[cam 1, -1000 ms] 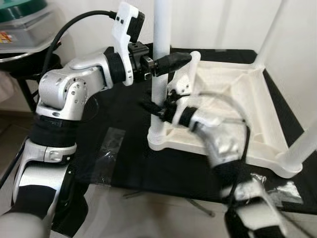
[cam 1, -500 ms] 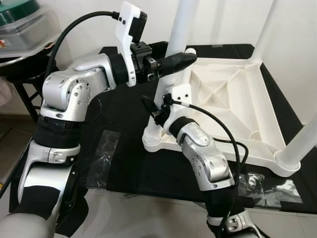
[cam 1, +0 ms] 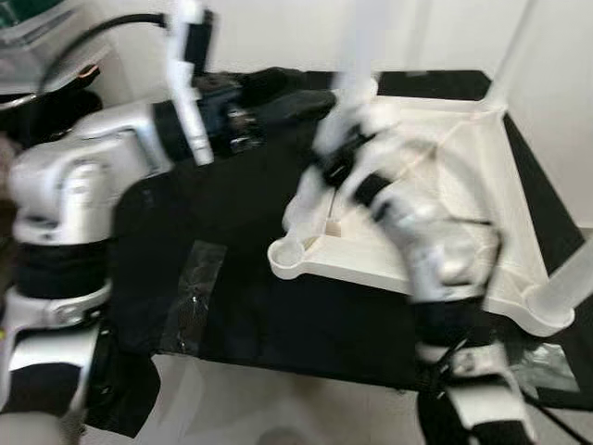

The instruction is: Building children table

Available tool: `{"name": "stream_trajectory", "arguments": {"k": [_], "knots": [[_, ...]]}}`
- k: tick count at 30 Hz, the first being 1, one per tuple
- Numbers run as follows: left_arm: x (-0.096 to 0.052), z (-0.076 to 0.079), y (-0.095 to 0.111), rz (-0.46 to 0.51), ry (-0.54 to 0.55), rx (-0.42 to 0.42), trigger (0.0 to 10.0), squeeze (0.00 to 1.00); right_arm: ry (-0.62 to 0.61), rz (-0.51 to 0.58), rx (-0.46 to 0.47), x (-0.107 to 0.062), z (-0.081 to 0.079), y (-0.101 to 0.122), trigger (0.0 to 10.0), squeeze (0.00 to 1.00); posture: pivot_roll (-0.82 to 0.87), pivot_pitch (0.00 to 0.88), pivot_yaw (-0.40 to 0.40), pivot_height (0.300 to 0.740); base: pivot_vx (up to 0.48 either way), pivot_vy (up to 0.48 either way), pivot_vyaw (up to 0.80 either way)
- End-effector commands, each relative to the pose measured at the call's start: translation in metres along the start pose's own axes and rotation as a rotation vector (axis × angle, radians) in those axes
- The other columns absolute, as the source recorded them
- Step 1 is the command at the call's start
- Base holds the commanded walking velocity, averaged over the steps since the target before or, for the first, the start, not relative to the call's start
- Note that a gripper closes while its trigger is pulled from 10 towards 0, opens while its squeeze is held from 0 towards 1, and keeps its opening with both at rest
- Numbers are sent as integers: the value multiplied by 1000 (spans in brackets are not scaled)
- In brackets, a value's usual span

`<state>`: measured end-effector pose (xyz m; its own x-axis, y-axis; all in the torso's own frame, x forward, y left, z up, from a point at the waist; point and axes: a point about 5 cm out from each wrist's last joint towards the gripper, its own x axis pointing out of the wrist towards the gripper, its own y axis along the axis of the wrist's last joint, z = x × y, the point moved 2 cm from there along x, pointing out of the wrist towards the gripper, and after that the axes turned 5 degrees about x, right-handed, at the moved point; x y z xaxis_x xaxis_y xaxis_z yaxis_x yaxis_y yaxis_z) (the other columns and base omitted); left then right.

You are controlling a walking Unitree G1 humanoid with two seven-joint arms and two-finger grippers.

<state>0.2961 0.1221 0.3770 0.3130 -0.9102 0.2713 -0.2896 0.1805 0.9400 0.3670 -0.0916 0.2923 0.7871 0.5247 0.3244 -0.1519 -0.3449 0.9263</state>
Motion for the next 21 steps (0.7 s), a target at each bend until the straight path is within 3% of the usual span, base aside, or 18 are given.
{"name": "stream_trajectory", "arguments": {"k": [1, 2, 4, 7, 11, 12, 14, 15, 16, 17, 21], "knots": [[-7, 11, 4, 10, -43, -4, 10000, 0, 91, 11, 62, 2, -13, 0, 0, 0, 30, 111, 30, 740, 0, 0, 0], [-17, 17, 5, 26, -32, -3, 10000, 0, 128, 29, 95, 0, -15, 5, 0, 0, 32, 108, 25, 740, 0, 0, 0], [-17, 17, 5, 26, -32, -3, 10000, 0, 128, 29, 95, 0, -15, 5, 0, 0, 32, 108, 25, 740, 0, 0, 0], [-35, 21, -7, 53, 102, -17, 10000, 0, 228, 60, 199, -3, -22, 12, 0, 0, 31, 95, 12, 740, 0, 0, 0], [-37, 21, -13, 48, 146, -21, 10000, 0, 272, 48, 210, -4, -26, 10, 0, 0, 31, 95, 12, 740, 0, 0, 0], [-36, 20, -23, 37, 218, -3, 10000, 0, 440, -63, 49, -16, -44, -4, 10000, 0, 29, 86, 3, 740, 0, 0, 0], [-36, 20, -23, 37, 218, -3, 10000, 0, 440, -63, 49, -16, -44, -4, 10000, 0, 29, 86, 3, 740, 0, 0, 0], [-35, 20, -25, 39, 230, 4, 10000, 0, 498, -111, -17, -20, -50, -12, 10000, 0, 29, 86, 3, 740, 0, 0, 0], [-35, 20, -25, 39, 230, 4, 10000, 0, 498, -111, -17, -20, -50, -12, 10000, 0, 29, 86, 3, 740, 0, 0, 0], [-31, 25, -22, 52, 207, 12, 10000, 0, 547, -173, -62, -24, -55, -20, 10000, 0, 28, 75, -6, 740, 0, 0, 0], [-18, 34, -10, 67, 105, 42, 10000, 0, 611, -244, -87, -26, -62, -26, 10000, 0, 32, 62, -11, 740, 0, 0, 0]]}}
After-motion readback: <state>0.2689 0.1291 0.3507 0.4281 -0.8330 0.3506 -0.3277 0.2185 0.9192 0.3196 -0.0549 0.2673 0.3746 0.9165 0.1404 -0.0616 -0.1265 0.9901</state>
